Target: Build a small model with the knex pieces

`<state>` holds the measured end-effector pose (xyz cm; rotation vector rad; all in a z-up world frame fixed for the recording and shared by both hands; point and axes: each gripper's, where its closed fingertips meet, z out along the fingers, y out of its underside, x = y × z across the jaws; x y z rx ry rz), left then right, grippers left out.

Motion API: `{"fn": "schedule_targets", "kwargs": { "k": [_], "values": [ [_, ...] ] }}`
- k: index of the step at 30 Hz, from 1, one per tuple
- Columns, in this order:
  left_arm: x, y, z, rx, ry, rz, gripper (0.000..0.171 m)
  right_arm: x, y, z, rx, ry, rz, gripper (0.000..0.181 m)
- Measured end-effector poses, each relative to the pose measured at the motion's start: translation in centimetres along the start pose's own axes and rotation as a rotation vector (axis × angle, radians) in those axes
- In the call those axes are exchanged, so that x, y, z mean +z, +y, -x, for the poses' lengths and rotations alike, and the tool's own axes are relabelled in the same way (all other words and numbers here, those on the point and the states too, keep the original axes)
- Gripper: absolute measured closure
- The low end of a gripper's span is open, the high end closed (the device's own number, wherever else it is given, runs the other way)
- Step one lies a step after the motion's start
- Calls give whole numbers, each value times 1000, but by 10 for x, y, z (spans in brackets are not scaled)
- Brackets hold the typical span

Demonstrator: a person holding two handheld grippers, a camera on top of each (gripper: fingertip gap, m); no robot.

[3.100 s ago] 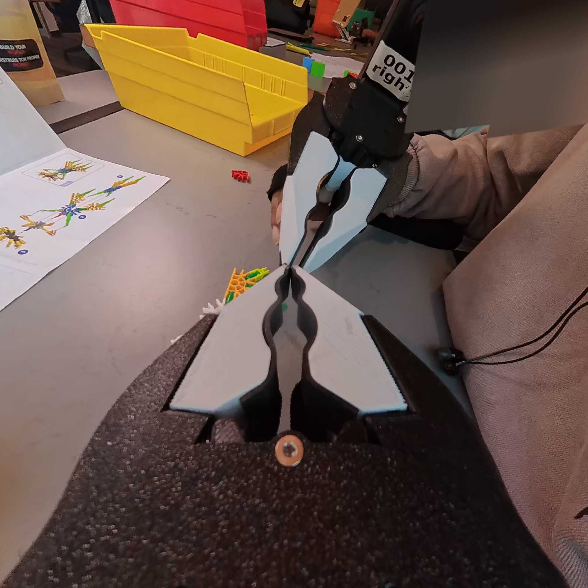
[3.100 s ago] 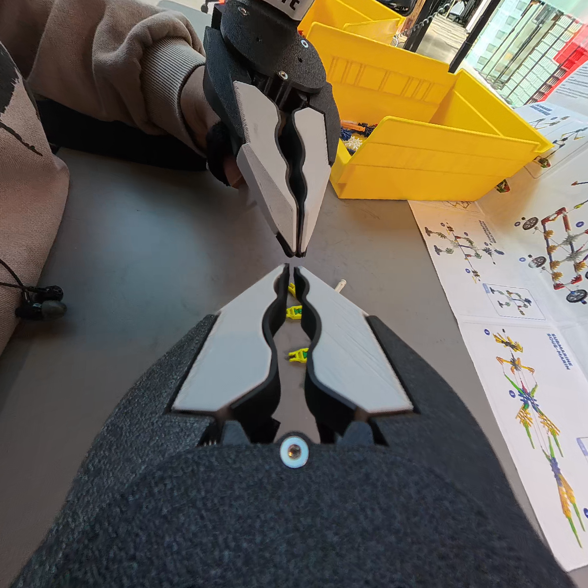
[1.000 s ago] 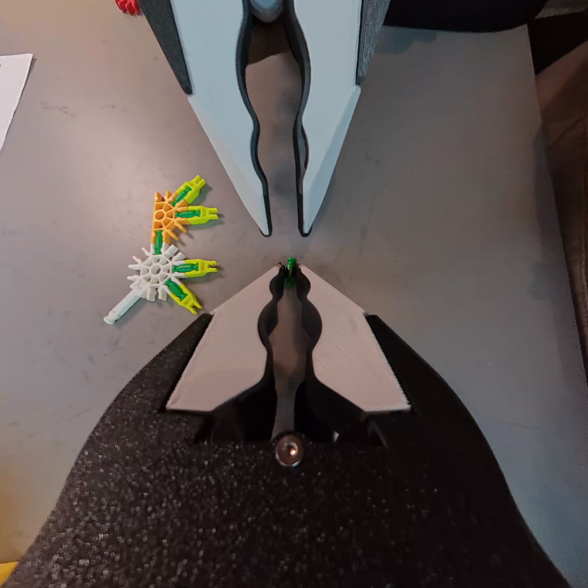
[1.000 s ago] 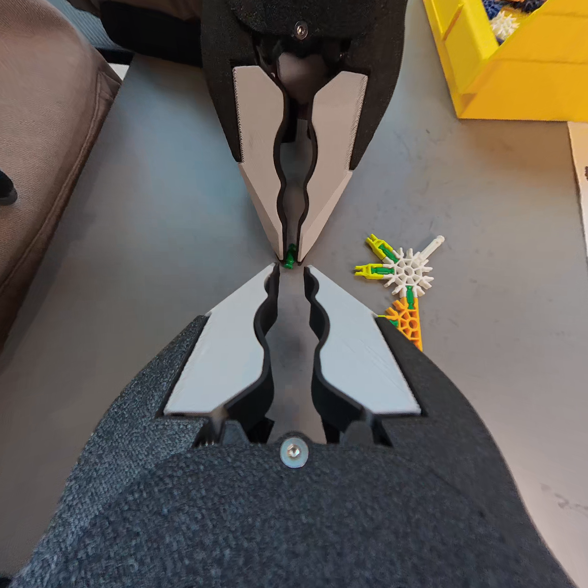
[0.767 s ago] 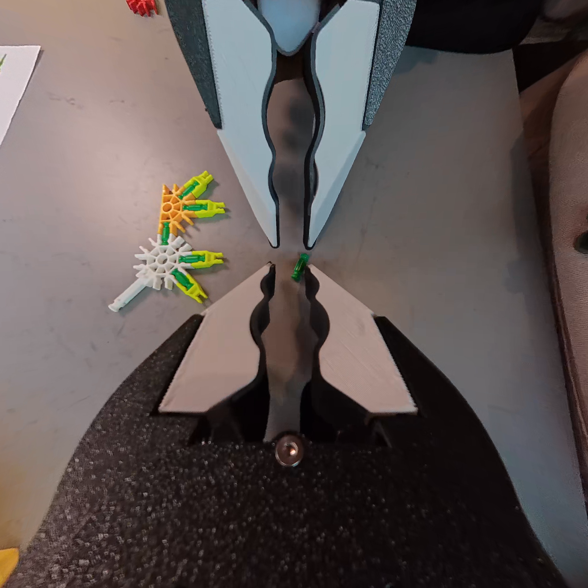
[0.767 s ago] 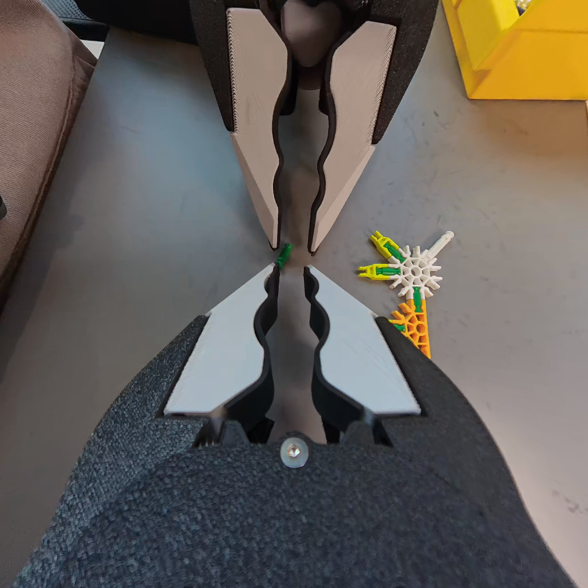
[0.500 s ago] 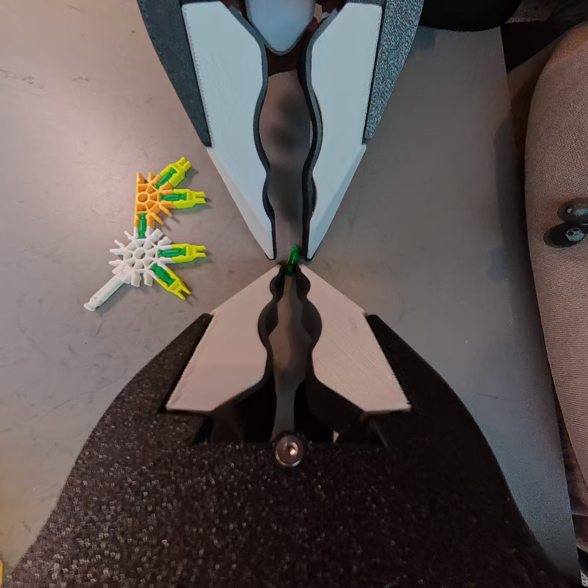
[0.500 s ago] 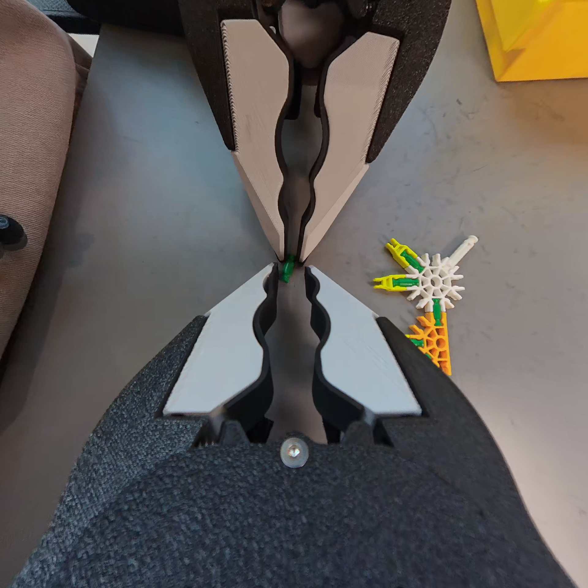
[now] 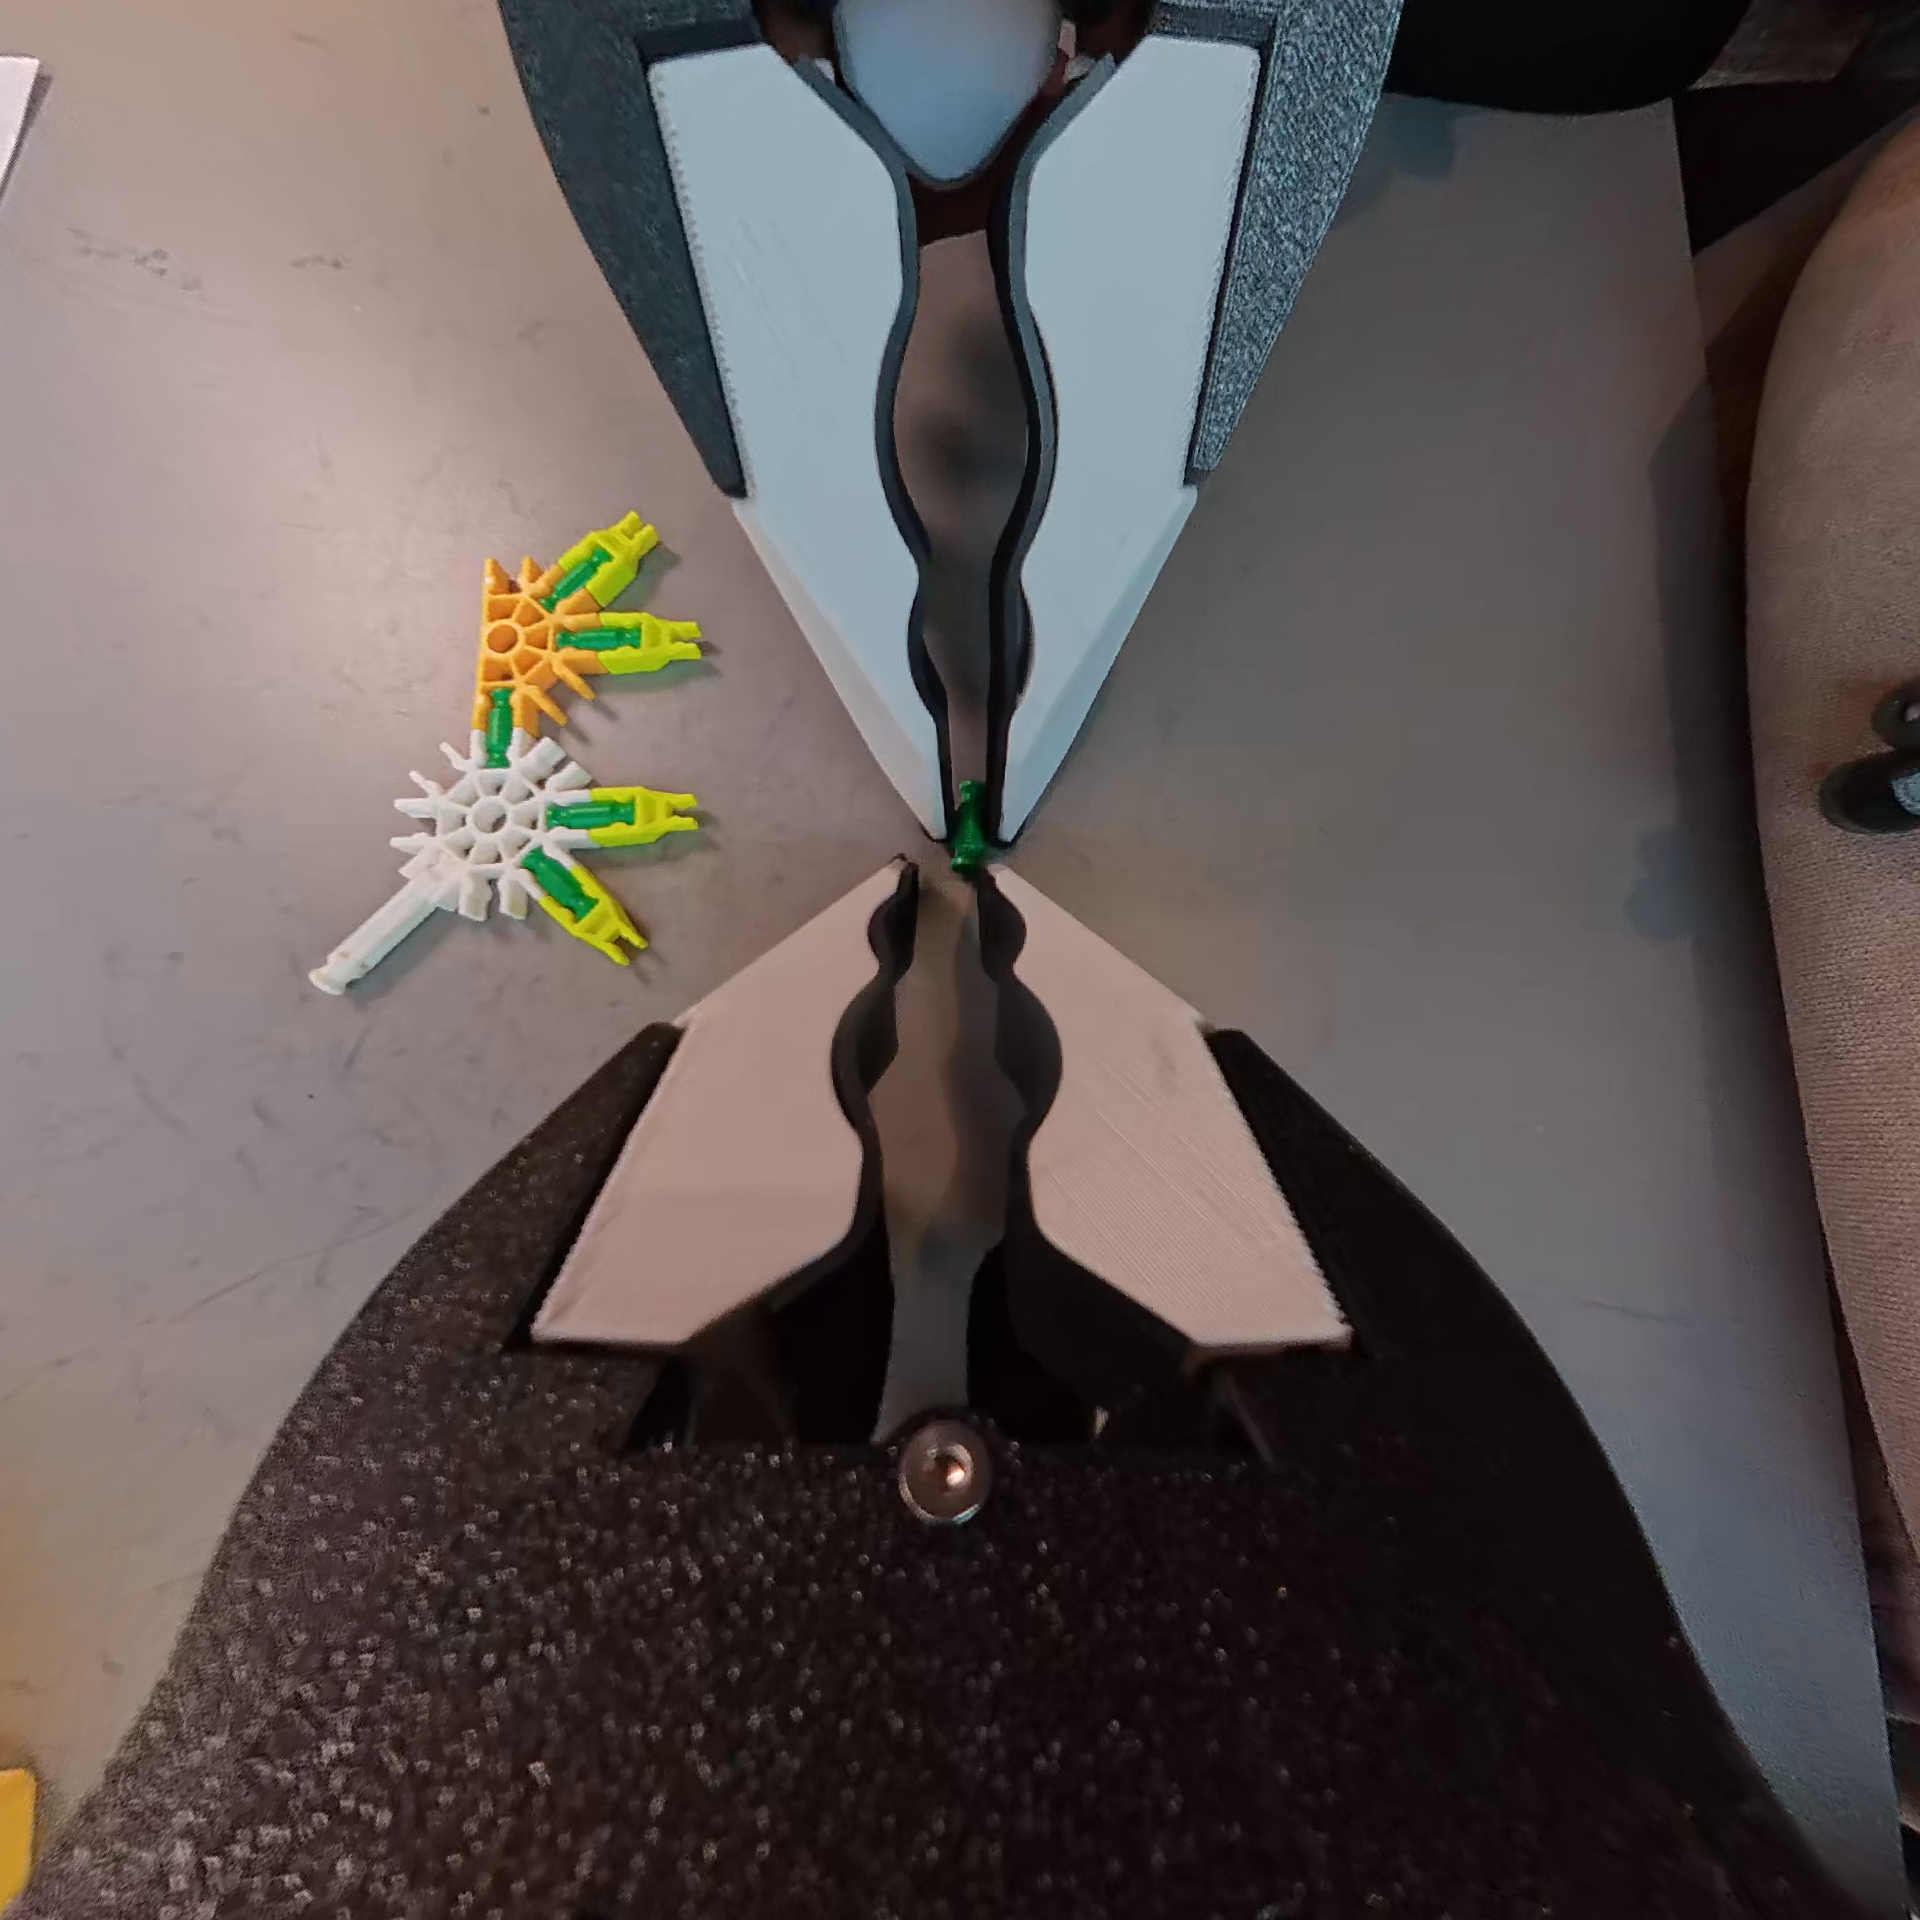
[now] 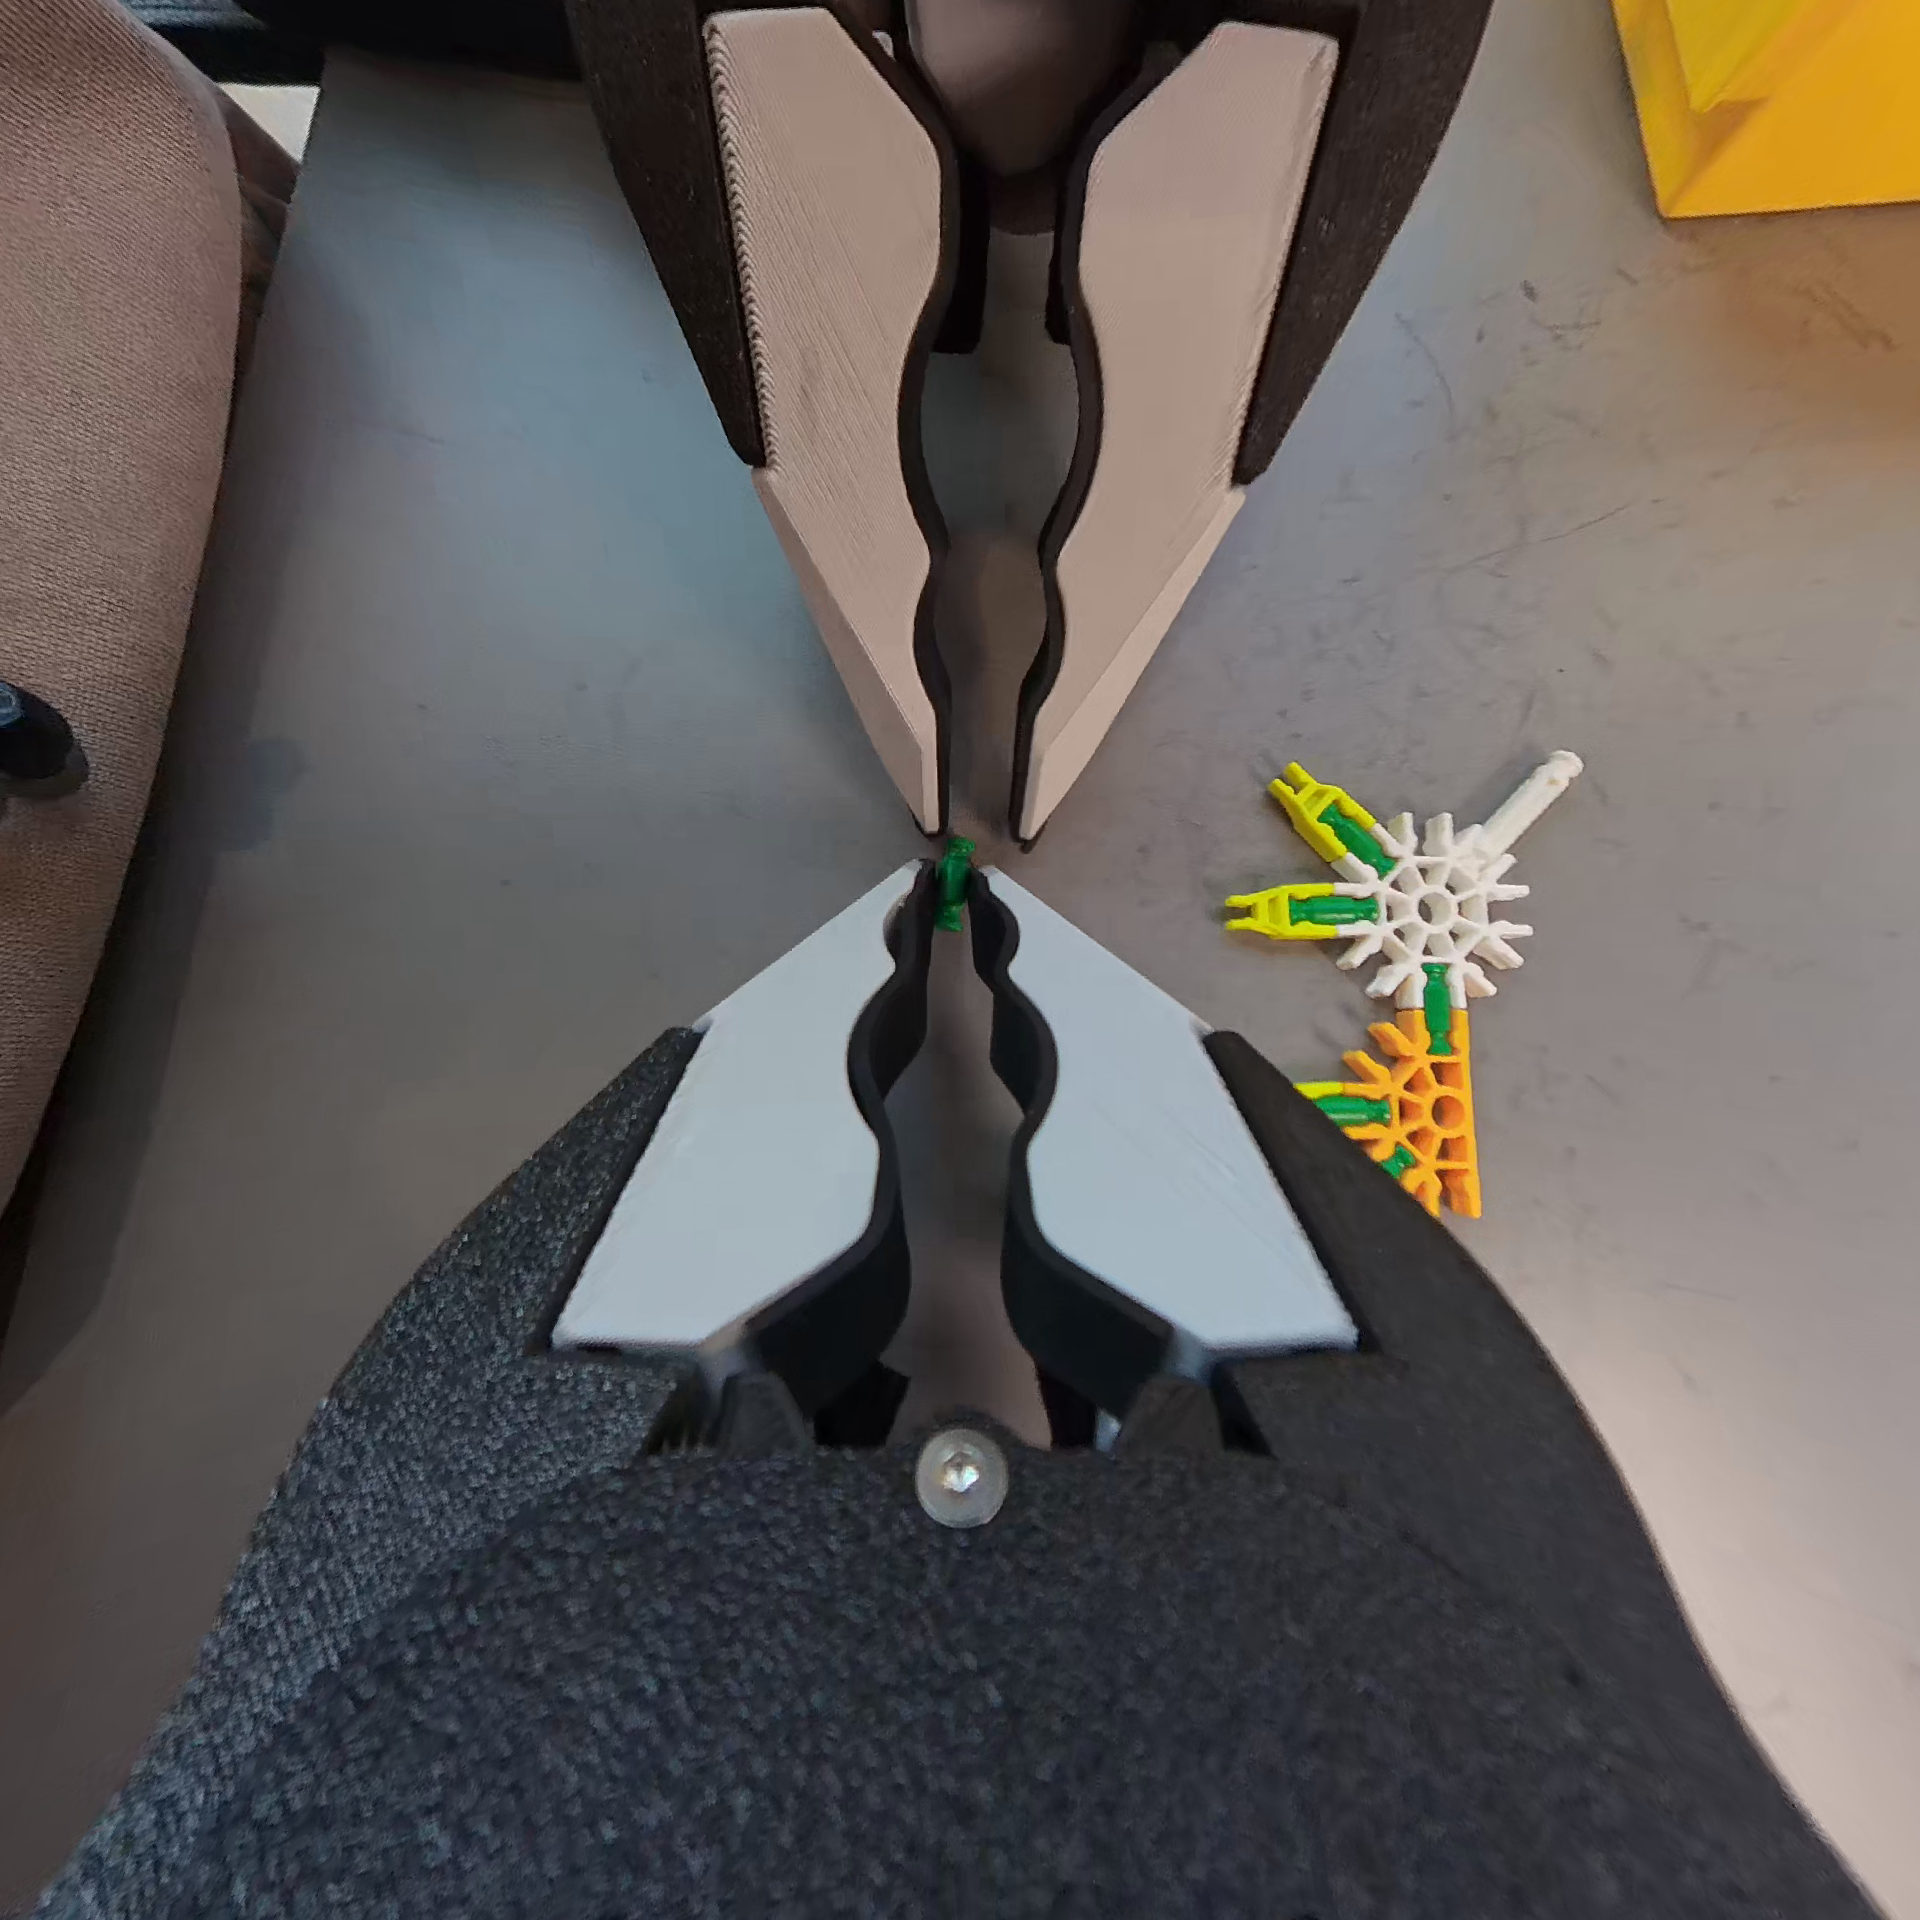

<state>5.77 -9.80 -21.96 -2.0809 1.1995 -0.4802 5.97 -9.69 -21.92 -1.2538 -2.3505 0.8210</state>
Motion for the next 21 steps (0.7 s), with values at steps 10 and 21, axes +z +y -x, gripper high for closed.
{"fn": "schedule_targets", "kwargs": {
  "k": [10, 21],
  "values": [
    [-10, -8, 63, -209, -191, -124, 148, -87, 3, -91, 130, 260, -159, 176],
    [-13, -28, 102, -225, -189, -256, 121, -77, 26, -115, 120, 265, -144, 176]
  ]
}}
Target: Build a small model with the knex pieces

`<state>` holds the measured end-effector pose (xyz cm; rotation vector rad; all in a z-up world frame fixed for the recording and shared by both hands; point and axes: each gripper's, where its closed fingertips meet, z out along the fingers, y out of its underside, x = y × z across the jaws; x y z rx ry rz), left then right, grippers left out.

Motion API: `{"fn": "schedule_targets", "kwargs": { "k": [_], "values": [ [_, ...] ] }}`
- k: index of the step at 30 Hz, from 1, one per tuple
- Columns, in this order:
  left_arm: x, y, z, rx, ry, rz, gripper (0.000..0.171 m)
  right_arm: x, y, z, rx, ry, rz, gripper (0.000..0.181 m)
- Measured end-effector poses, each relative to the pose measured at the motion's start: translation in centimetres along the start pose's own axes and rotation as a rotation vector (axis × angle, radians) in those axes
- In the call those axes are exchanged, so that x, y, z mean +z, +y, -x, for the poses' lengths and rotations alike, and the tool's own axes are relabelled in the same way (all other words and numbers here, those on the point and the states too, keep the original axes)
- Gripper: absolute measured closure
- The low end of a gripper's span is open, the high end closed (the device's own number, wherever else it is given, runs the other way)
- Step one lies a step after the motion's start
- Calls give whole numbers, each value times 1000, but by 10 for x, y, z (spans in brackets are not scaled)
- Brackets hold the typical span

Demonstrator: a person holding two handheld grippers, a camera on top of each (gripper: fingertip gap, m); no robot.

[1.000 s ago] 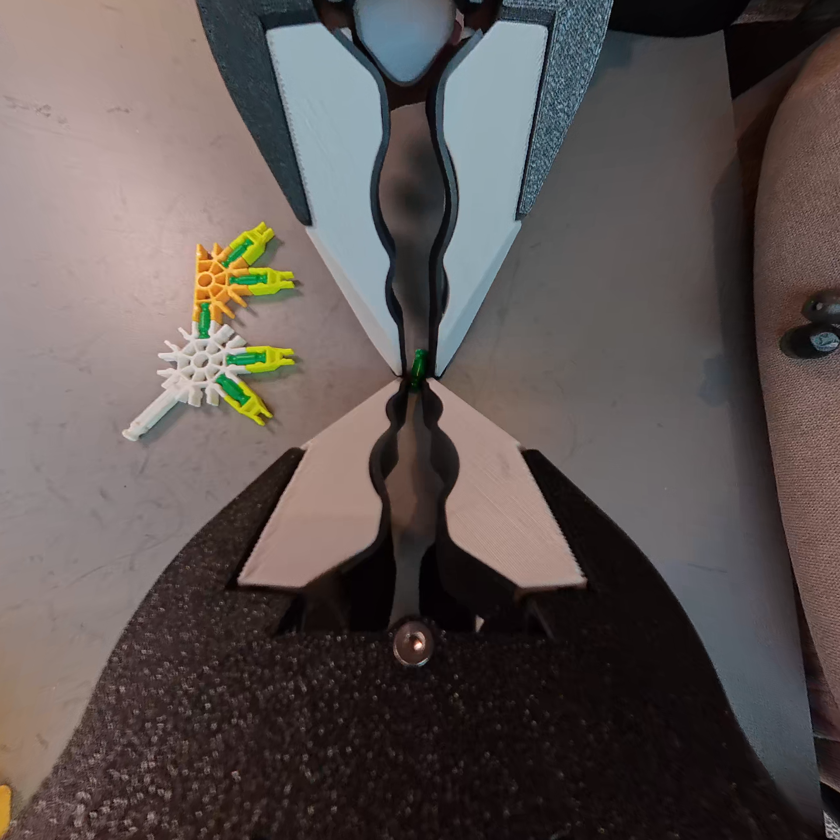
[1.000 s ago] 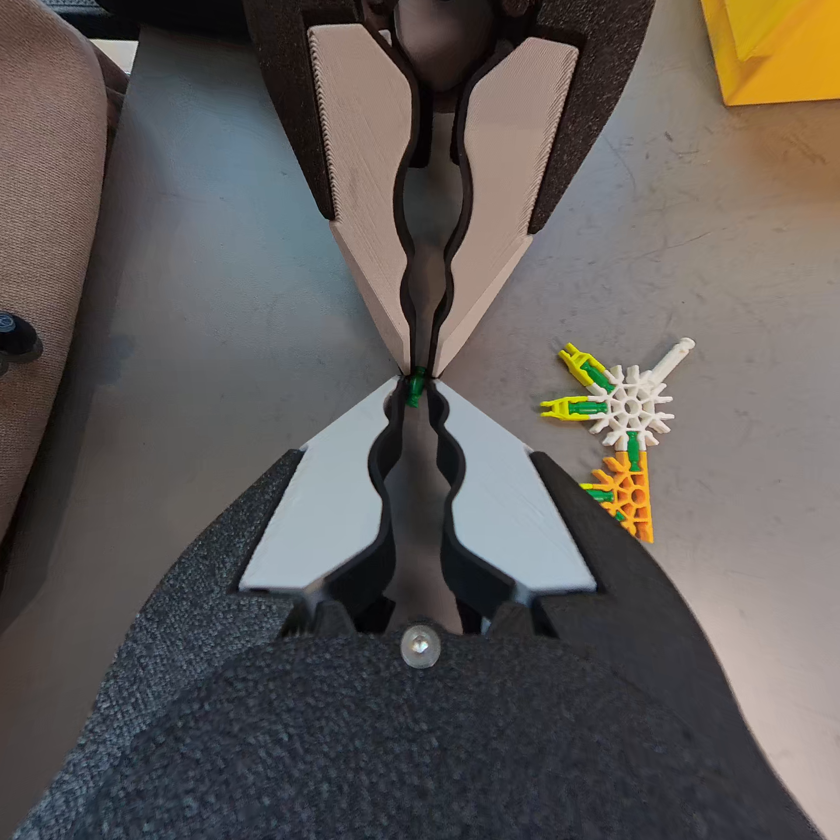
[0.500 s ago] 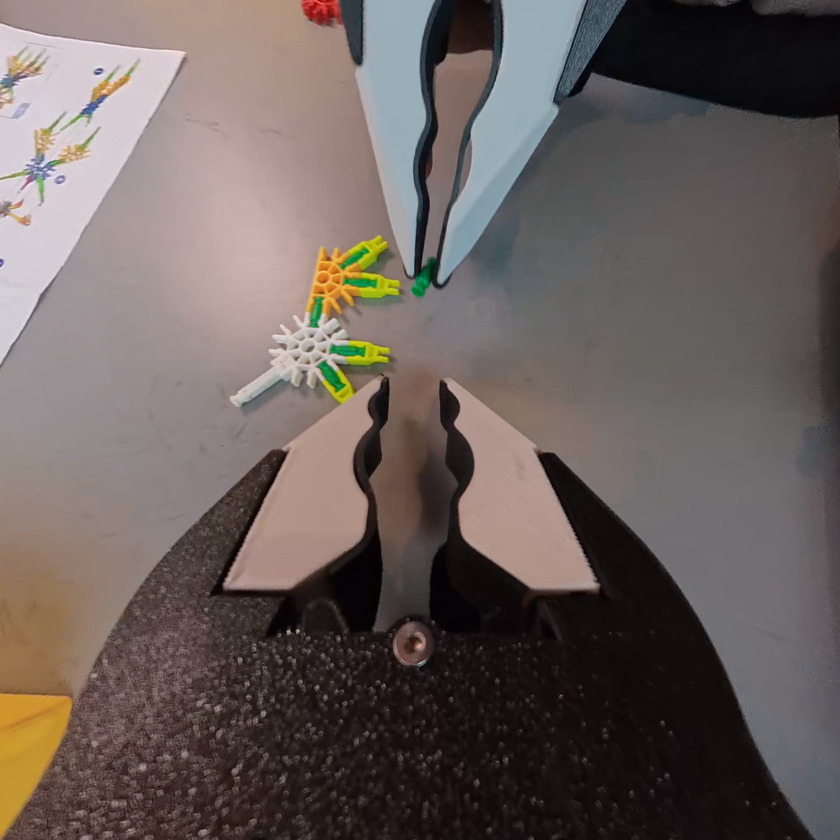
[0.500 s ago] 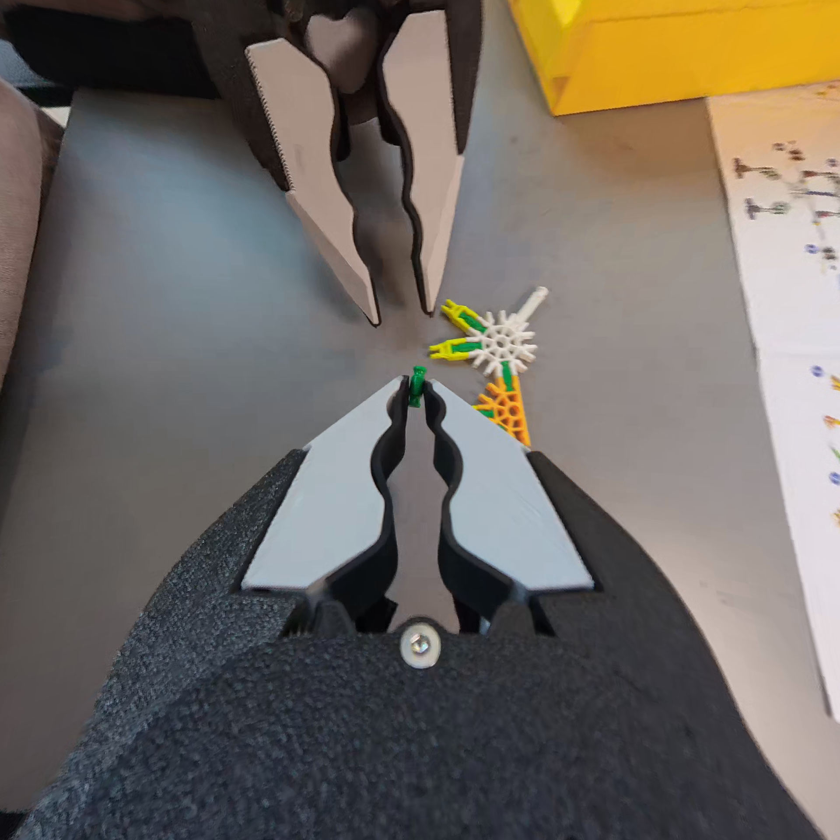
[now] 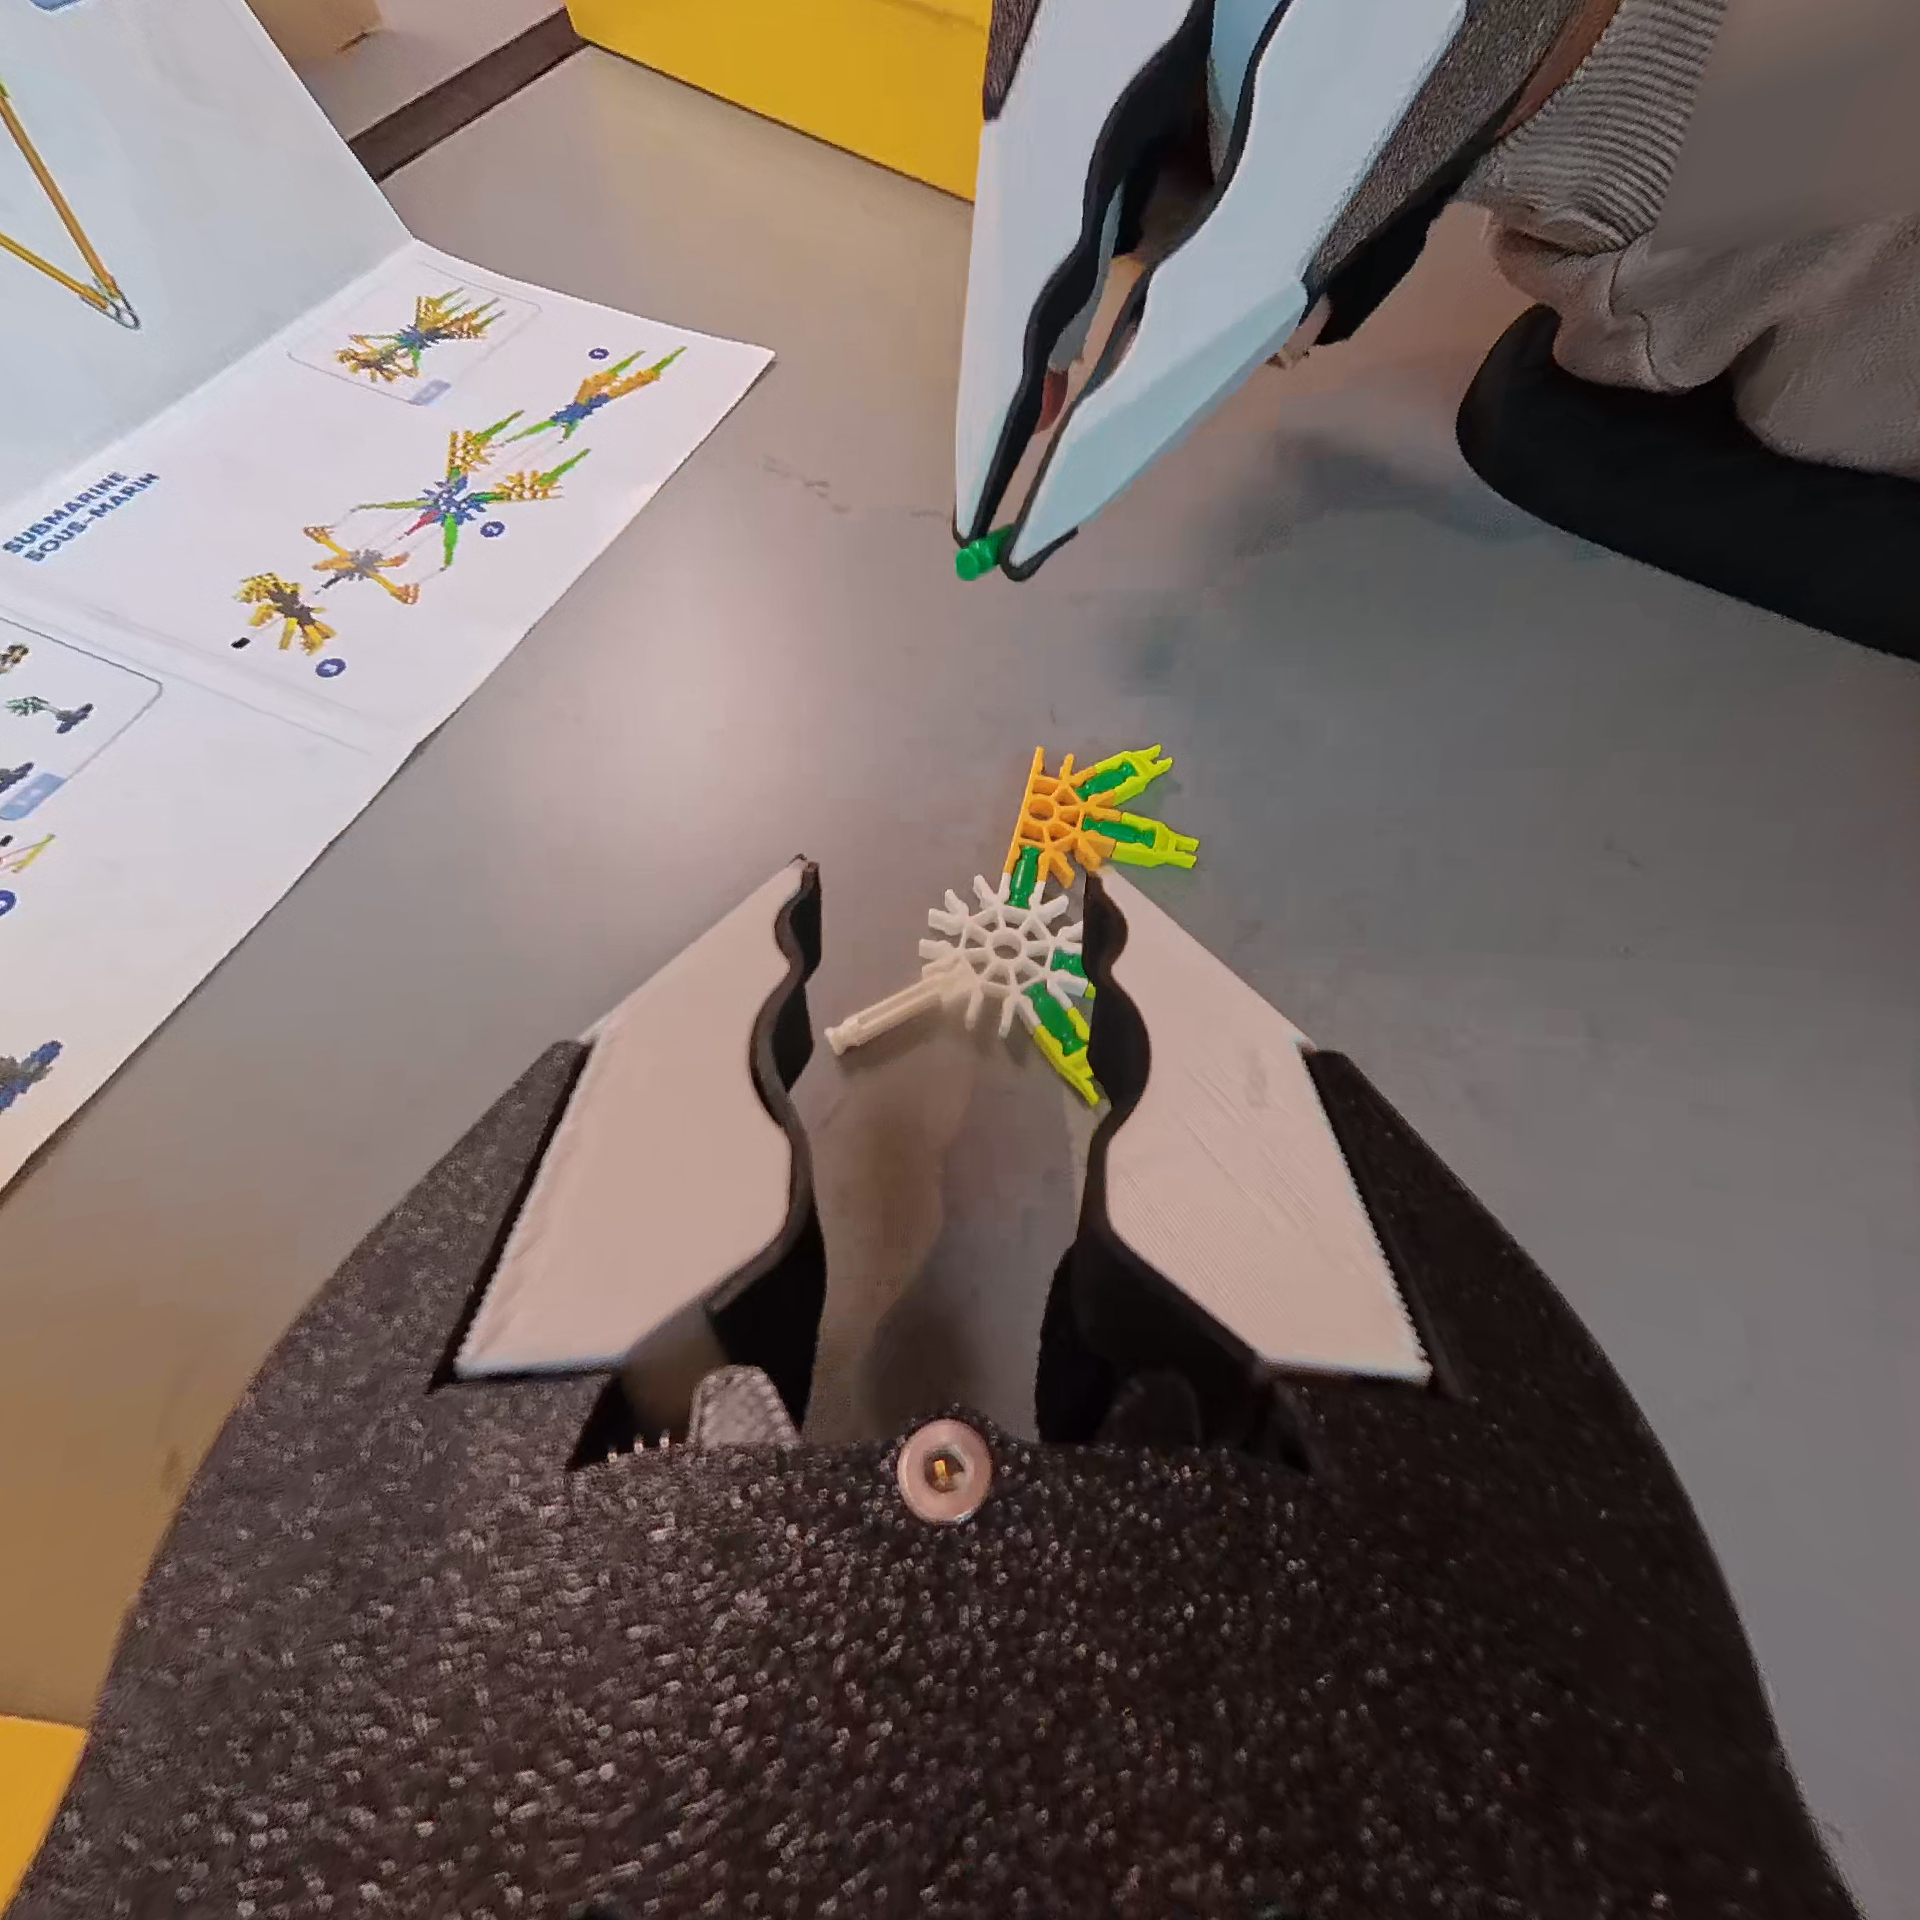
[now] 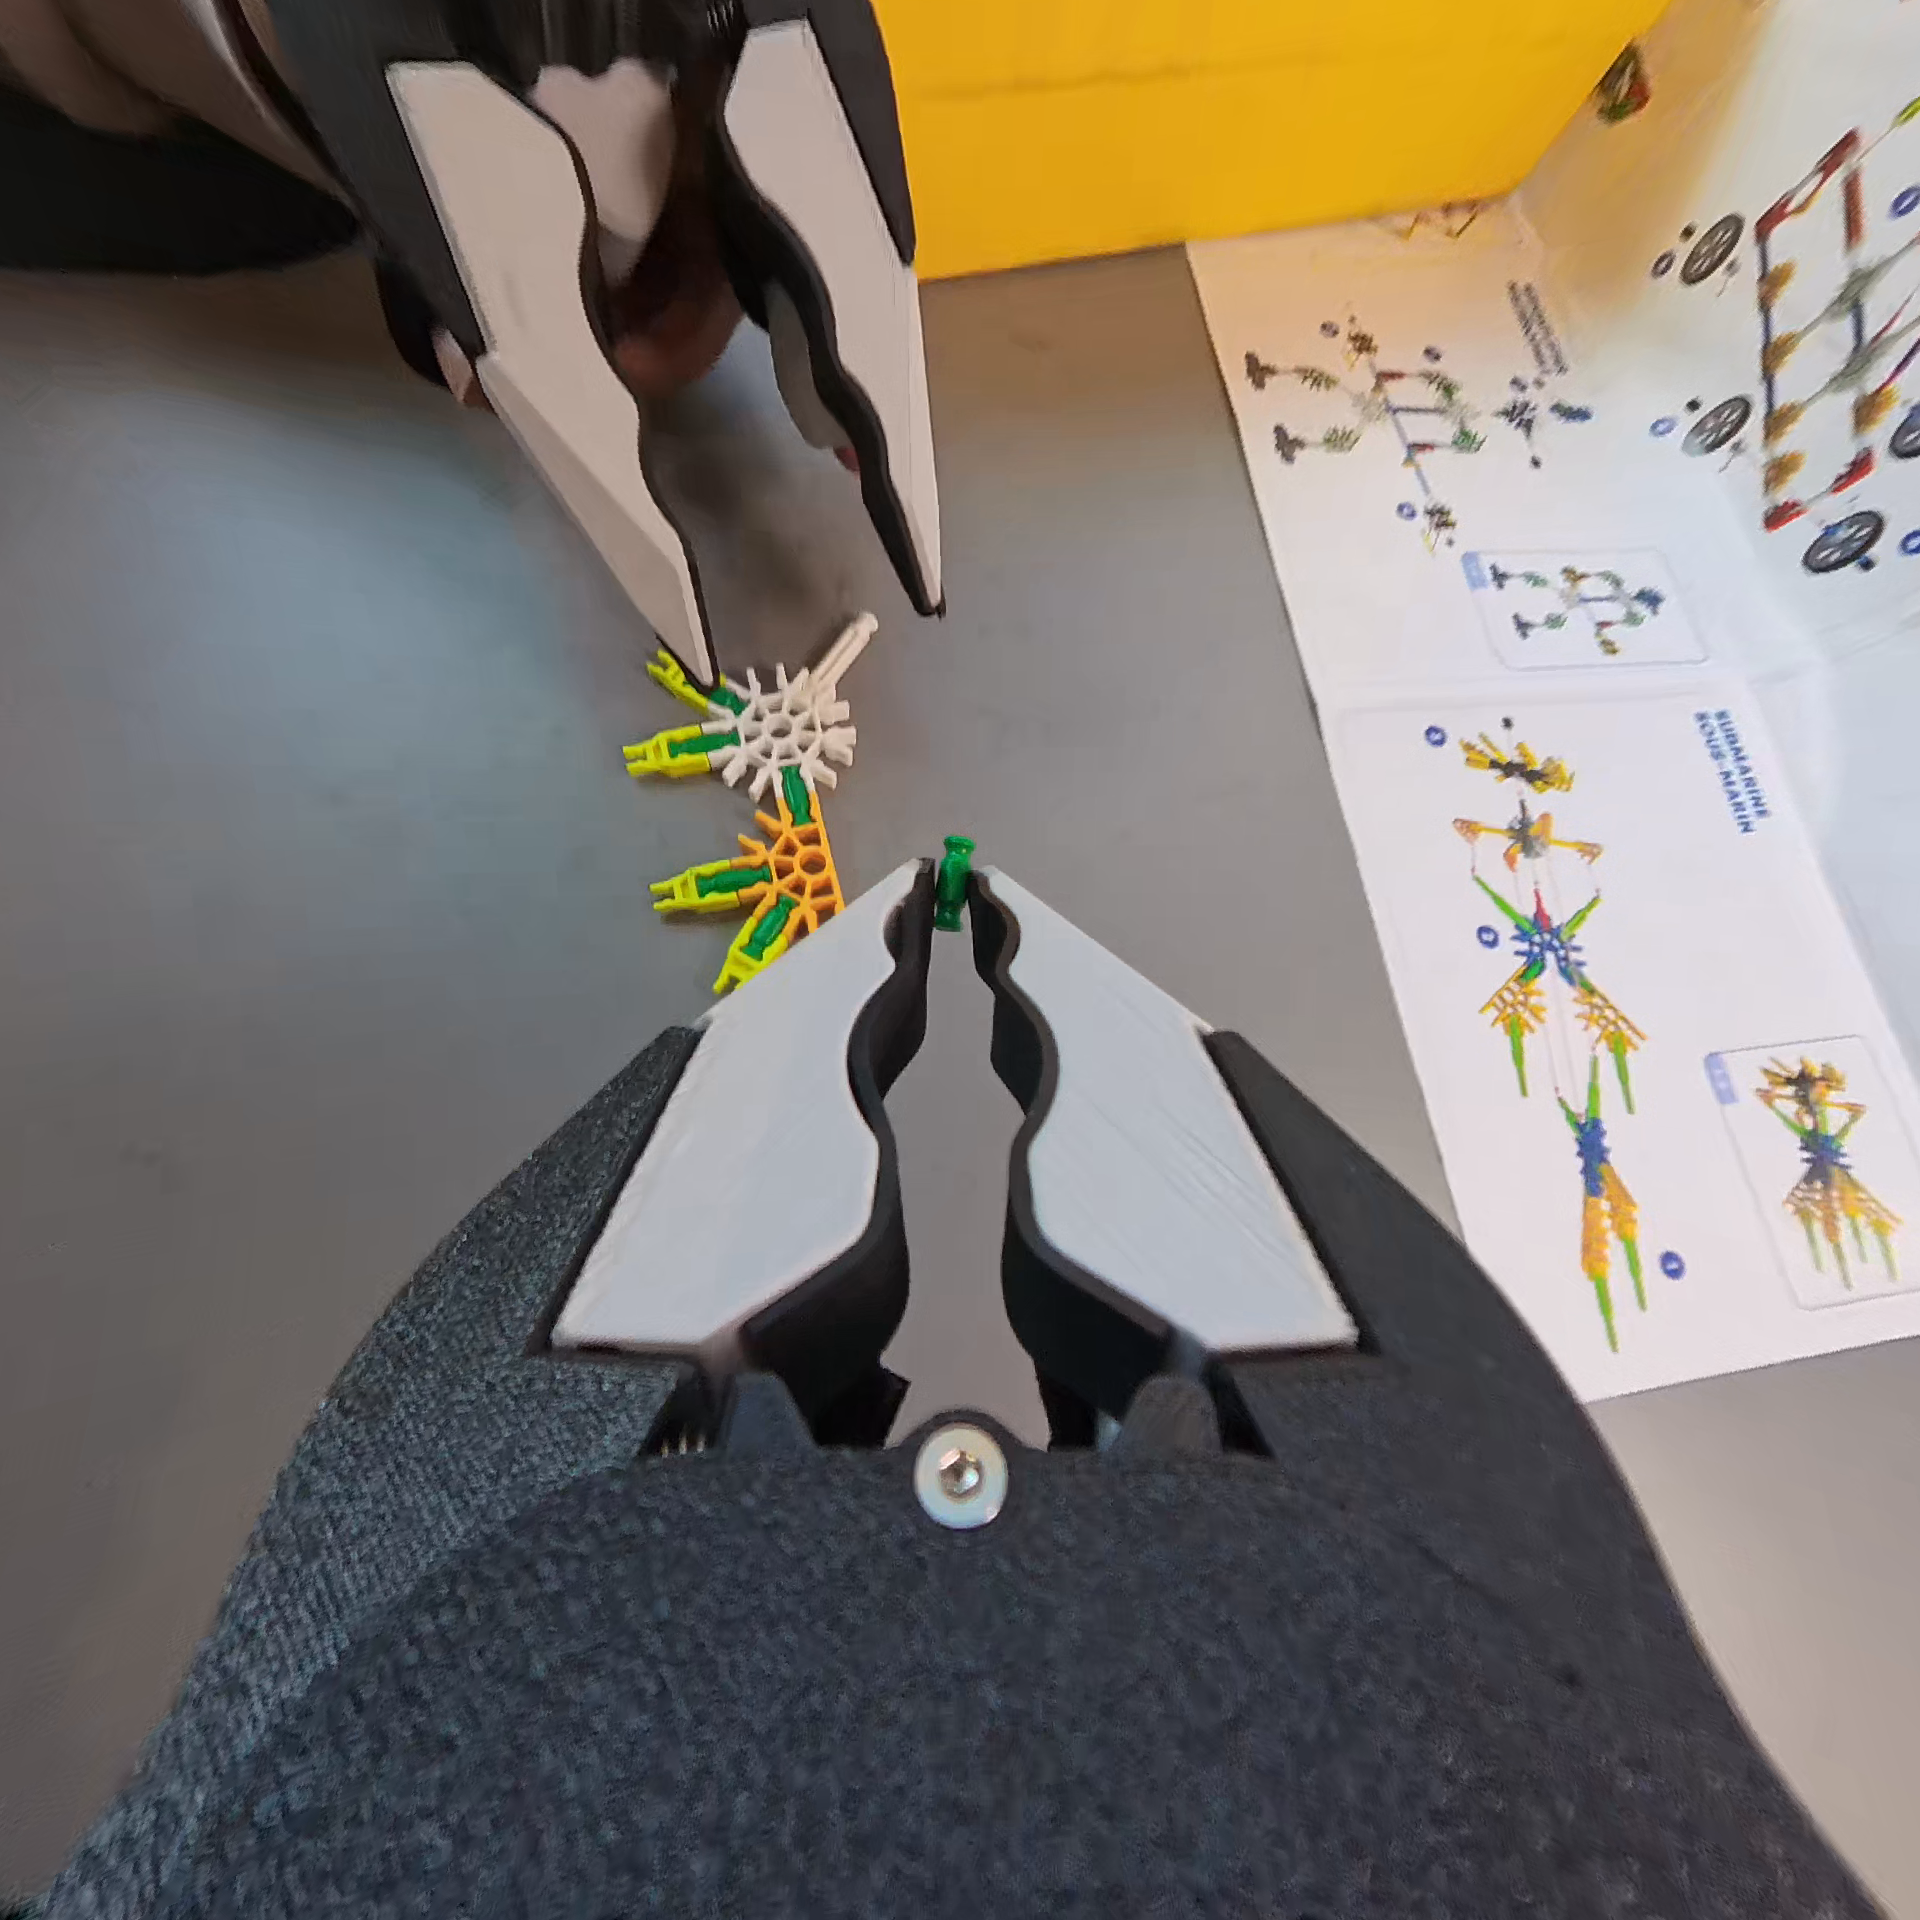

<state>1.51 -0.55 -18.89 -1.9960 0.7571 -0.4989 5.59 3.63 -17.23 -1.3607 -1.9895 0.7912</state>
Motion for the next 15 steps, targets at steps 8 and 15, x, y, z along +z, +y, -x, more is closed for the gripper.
{"fn": "schedule_targets", "kwargs": {
  "k": [8, 15],
  "values": [
    [2, 14, -10, 27, 29, 75, 133, 6, 11, 8, 11, -55, 9, 176],
    [7, 27, -11, -5, 34, 155, 129, 5, 18, 8, 23, -73, 14, 176]
  ]
}}
